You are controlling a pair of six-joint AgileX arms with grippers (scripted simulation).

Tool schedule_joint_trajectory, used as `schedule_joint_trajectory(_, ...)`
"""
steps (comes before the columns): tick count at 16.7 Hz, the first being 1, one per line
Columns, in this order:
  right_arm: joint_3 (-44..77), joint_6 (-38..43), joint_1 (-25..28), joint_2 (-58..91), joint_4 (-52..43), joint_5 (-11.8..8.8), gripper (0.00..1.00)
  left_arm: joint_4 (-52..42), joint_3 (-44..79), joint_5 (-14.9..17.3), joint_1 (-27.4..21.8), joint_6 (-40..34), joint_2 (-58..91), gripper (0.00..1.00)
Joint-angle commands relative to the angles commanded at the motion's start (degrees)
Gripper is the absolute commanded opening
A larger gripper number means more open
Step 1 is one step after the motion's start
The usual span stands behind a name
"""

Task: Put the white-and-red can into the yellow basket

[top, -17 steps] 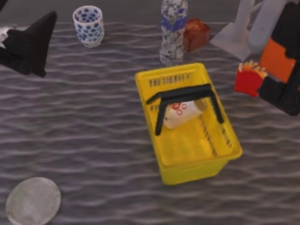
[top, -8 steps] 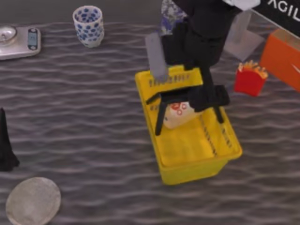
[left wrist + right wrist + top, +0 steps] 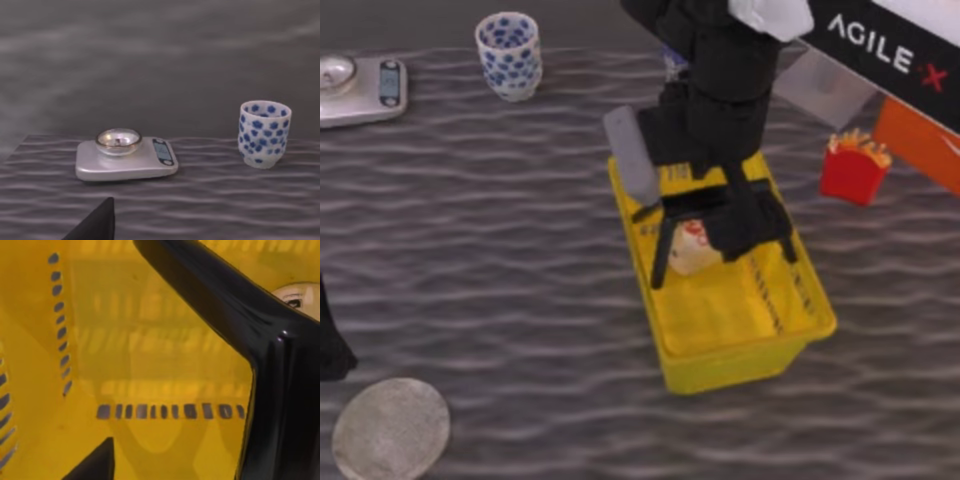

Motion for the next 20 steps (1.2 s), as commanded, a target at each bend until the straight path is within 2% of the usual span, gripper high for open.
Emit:
schedule_joint_trajectory(11, -5.9, 0.0, 0.0, -0.8, 5.1, 0.0, 1.00, 0.0, 0.0, 0.0, 0.0, 0.0, 0.0, 1.00)
schedule_joint_trajectory(20, -5.9, 0.0, 0.0, -0.8, 5.1, 0.0, 0.32, 0.0, 0.0, 0.0, 0.0, 0.0, 0.0, 1.00)
